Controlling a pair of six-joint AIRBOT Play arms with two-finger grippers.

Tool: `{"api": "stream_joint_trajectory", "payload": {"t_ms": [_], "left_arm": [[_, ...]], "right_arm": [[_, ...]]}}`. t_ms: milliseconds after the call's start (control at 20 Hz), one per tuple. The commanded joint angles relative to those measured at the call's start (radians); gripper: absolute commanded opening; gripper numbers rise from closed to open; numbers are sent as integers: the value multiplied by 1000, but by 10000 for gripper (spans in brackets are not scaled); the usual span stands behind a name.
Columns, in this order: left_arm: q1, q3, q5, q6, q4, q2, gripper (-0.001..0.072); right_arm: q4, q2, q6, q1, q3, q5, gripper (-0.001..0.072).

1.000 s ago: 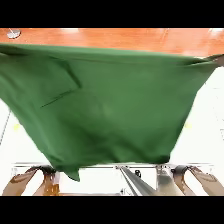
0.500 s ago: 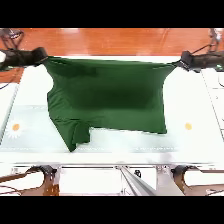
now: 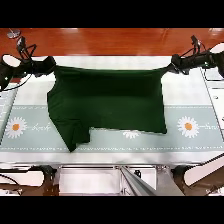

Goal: Fold the shirts.

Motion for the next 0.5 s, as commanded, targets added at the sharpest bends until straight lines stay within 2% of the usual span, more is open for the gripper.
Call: {"api": "stream_joint_trajectory", "payload": {"t_ms": [0,100,150,200,250,400,450], "left_arm": [[49,-16,-244,74,52,-21,21],[54,-41,-266,72,84,-51,23],[51,-46,-285,55,80,-76,100],[48,-45,-327,41,76,-97,369],[47,-37,-381,42,84,-112,712],[105,-13,-528,24,134,-88,704],[138,-23,-562,24,141,-56,704]], "right_arm": [[-140,-9,-8,-8,-30,193,34],[-148,-10,-8,6,-103,126,34],[-149,-10,-2,16,-138,78,53],[-148,-10,13,22,-156,57,248],[-148,-9,37,23,-153,63,616],[-169,46,32,-32,-113,167,621],[-220,87,30,-59,-117,196,621]]}}
